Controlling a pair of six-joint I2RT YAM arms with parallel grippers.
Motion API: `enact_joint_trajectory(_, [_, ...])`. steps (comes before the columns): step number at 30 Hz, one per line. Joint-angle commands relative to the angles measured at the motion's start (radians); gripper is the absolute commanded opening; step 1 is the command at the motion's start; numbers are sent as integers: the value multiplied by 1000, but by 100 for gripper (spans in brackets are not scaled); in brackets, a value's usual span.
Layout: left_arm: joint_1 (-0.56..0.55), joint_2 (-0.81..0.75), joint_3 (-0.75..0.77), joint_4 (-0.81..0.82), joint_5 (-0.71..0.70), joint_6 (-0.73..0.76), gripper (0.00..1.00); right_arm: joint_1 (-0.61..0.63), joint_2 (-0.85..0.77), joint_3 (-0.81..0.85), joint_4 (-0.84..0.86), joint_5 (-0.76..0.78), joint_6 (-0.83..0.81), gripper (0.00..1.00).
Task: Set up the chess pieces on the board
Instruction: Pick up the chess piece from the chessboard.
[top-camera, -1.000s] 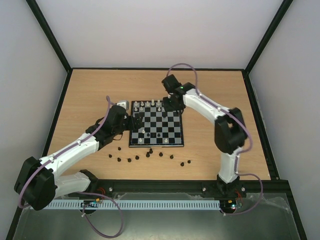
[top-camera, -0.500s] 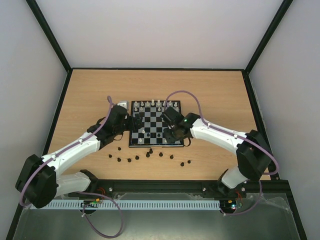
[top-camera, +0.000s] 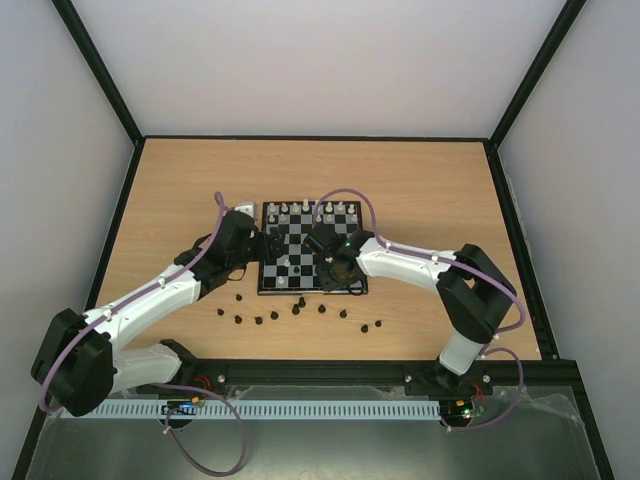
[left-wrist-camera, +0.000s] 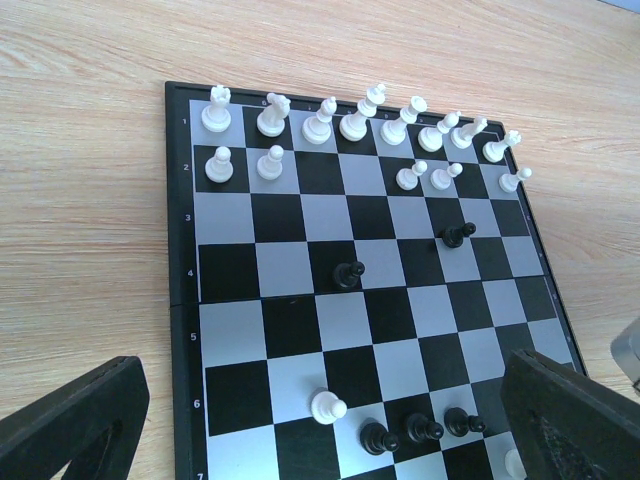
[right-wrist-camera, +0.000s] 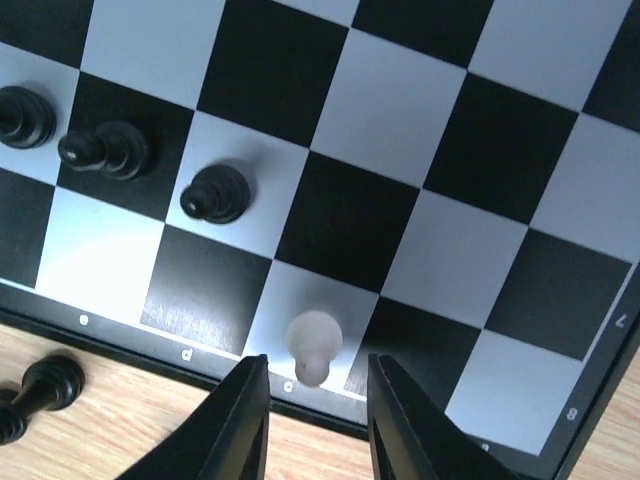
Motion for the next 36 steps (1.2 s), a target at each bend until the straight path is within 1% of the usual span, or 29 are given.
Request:
enact_joint_trajectory(1, [-1,2,2,-1,-13,9,99,3,44,56,-24,33,4,26])
enact_joint_trajectory(6, [-1,2,3,1,-9,9,99,4,73,84,-29,35,-1,18])
enact_joint_trajectory(8, [-1,2,2,2,-7,10,100,3,79,90,-38,37,-1,16])
enact_joint_trajectory(10, [-1,3,3,4,-6,10,100,3,76,86,-43,41,0,17])
enact_joint_trajectory(13, [-1,4,2,3,-5,10,99,4,73,78,-52,47,2,21])
enact_joint_trajectory(16, [-1,7,2,6,-5,10,100,3,68,66,-55,54,3,22])
enact_joint_trajectory(21, [0,11,2,8,-5,10,99,4,64,49,-56,56,3,17])
enact_joint_trajectory(29, [0,16,3,8,-6,10,99,3,71,34,-51,48,-1,15])
enact_joint_trajectory(34, [-1,18,2,9,-5,9,100,2,73,39,-46,50,-7,4])
enact_joint_trajectory(36, [-1,19,2,9,-6,9,100,-6,69,44,-45,51,-10,1])
